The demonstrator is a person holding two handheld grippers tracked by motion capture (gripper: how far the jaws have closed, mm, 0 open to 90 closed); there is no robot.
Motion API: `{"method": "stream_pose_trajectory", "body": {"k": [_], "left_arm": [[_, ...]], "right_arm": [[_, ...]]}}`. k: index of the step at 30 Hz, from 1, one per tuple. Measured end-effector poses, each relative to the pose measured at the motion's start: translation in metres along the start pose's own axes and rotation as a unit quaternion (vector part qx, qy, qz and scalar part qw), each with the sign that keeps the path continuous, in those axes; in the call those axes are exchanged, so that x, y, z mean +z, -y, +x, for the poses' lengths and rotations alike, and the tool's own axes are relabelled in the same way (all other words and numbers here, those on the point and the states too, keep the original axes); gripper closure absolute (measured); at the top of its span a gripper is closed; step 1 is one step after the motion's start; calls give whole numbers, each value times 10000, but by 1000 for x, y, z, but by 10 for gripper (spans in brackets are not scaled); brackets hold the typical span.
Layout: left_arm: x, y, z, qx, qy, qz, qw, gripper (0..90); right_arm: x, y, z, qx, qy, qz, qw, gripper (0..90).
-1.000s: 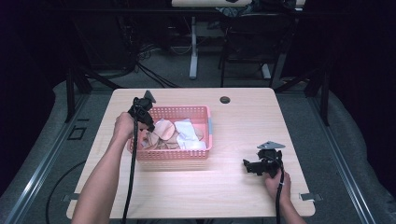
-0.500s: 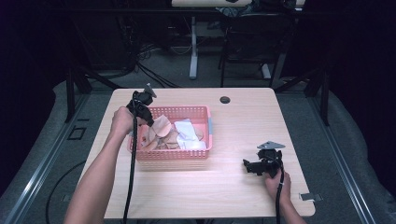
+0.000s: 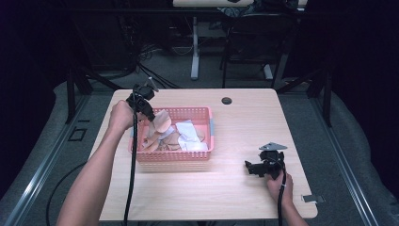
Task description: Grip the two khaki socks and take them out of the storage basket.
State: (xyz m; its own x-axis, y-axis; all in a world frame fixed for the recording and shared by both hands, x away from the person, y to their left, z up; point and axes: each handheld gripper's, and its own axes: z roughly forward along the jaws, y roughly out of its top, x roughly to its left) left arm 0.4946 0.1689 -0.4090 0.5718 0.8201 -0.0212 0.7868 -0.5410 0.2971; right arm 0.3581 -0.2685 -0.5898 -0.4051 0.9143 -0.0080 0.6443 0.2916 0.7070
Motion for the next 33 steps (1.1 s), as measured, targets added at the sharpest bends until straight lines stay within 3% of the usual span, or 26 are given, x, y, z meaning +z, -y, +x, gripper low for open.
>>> {"method": "stream_pose_trajectory", "body": {"k": [9,16,23,33], "left_arm": [[-24,-1,0,43,53,-134,9999,864],[-45,2,2,24,-74,-269,9996,864],[-68,11,11,-44,-180,-394,9991,864],[-83,29,30,-236,-297,-443,9983,864]], "right_arm": [[0,0,0,4,3,-29,10000,0],[0,0,0,0,6,-23,10000,0],[0,0,0,10,-5,-34,10000,0],[0,0,0,12,-3,-32,10000,0]]}}
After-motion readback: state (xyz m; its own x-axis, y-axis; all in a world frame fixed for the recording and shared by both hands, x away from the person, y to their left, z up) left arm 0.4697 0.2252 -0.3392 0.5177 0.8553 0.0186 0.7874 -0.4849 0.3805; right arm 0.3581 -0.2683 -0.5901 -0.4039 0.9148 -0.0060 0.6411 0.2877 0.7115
